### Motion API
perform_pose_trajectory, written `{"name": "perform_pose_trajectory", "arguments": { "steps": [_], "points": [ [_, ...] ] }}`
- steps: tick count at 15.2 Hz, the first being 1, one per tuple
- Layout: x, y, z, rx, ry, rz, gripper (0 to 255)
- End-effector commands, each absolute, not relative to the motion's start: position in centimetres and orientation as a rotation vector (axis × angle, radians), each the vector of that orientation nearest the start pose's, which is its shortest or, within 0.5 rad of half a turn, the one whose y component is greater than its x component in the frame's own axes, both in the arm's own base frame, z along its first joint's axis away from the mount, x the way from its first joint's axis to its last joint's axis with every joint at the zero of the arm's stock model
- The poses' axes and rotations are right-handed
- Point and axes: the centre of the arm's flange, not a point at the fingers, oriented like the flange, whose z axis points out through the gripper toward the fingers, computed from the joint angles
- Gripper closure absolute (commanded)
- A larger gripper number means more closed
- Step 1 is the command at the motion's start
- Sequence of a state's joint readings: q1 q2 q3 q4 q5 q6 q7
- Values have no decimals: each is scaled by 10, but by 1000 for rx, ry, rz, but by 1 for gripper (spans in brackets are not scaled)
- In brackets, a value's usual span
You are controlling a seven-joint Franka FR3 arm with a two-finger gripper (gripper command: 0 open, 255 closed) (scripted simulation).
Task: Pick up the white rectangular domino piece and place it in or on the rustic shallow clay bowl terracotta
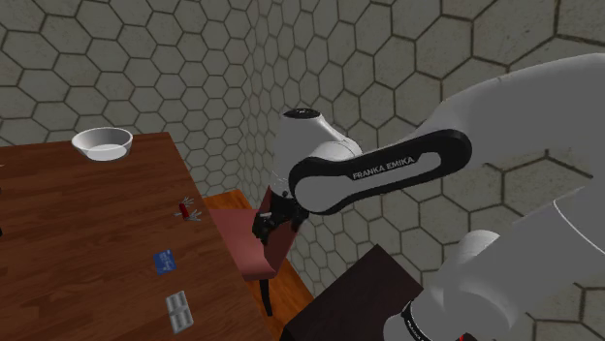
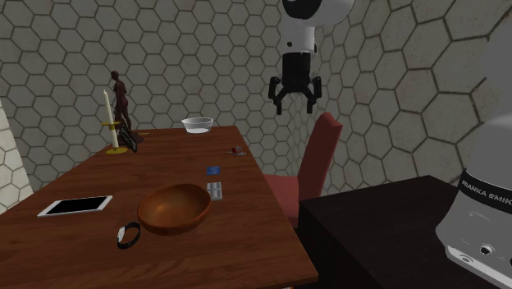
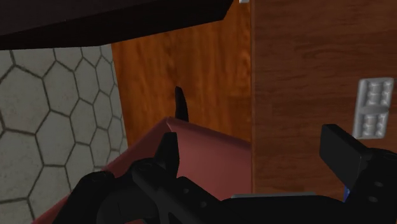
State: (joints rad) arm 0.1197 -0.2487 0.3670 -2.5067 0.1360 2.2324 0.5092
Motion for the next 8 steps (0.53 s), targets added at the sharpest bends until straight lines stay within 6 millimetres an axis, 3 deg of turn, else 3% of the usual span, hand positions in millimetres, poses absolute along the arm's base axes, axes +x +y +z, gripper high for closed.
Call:
{"name": "perform_pose_trajectory", "arguments": {
  "steps": [1,8],
  "points": [
    [391,226,343,-3135,190,59,0],
    [416,290,282,-3133,191,41,0]
  ]
}}
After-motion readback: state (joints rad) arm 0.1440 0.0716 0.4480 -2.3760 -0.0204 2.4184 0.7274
